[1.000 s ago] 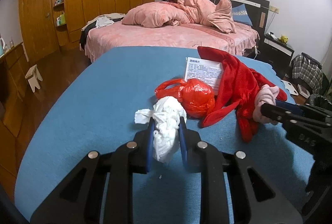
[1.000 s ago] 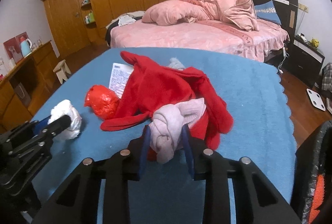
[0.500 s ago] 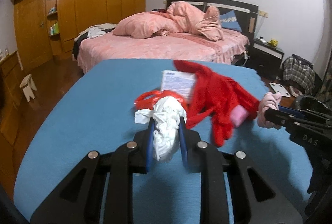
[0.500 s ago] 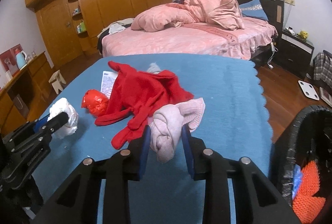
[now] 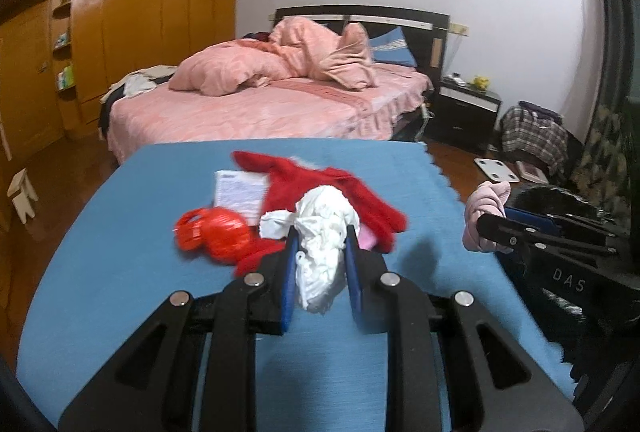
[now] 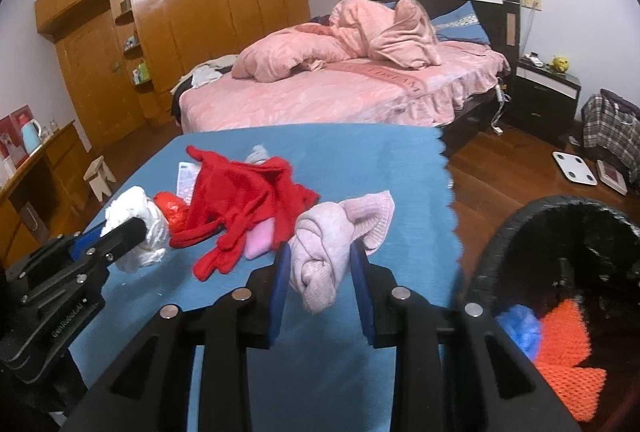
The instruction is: Collect trash
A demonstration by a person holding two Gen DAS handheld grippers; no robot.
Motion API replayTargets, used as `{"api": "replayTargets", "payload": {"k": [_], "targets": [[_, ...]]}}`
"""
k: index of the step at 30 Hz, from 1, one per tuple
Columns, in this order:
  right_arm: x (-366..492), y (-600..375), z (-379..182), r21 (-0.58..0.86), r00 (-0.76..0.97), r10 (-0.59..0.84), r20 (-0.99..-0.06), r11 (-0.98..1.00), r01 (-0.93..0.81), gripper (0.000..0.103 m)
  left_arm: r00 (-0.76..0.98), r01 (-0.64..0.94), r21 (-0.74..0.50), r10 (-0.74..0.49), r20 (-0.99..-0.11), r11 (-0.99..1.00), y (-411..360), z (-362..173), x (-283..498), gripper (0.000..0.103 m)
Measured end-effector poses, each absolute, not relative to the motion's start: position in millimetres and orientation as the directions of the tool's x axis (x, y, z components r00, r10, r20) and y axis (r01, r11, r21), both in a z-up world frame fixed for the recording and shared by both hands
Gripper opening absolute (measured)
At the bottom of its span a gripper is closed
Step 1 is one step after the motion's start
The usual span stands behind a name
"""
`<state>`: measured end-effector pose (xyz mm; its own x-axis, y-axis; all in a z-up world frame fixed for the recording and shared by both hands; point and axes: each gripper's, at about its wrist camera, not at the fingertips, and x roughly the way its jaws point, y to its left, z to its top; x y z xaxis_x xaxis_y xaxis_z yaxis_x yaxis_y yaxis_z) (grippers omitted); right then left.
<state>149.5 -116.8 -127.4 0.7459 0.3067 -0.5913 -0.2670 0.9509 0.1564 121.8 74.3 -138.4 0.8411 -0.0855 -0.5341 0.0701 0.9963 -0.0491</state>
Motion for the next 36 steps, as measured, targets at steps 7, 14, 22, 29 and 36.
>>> {"api": "replayTargets", "payload": {"k": [7, 14, 22, 29, 36], "targets": [[136, -167, -116, 0.155, 0.778, 0.245, -0.579, 0.970, -0.189, 0.023, 0.835, 0.160, -0.058, -0.167, -0.525, 0.985, 32, -129, 124, 0.021], [126, -215, -113, 0.166, 0.799, 0.197, -0.568, 0.978, -0.124, 0.023, 0.813, 0.259, -0.064, -0.254, -0.525, 0.964, -12, -128, 127, 0.021], [126, -199, -128, 0.206, 0.765, 0.272, -0.584, 0.961, -0.185, 0.028, 0.809, 0.205, -0.033, -0.188, -0.557, 0.978, 14, -143, 119, 0.021], [126, -140, -153, 0.171, 0.705, 0.329, -0.628, 0.942, -0.288, 0.054, 0.795, 0.133, -0.010, -0.113, -0.597, 0.991, 48, -161, 115, 0.021], [145, -119, -179, 0.123, 0.673, 0.288, -0.681, 0.952, -0.282, 0.063, 0.785, 0.105, -0.010, -0.089, -0.613, 0.994, 60, -170, 115, 0.021]]}}
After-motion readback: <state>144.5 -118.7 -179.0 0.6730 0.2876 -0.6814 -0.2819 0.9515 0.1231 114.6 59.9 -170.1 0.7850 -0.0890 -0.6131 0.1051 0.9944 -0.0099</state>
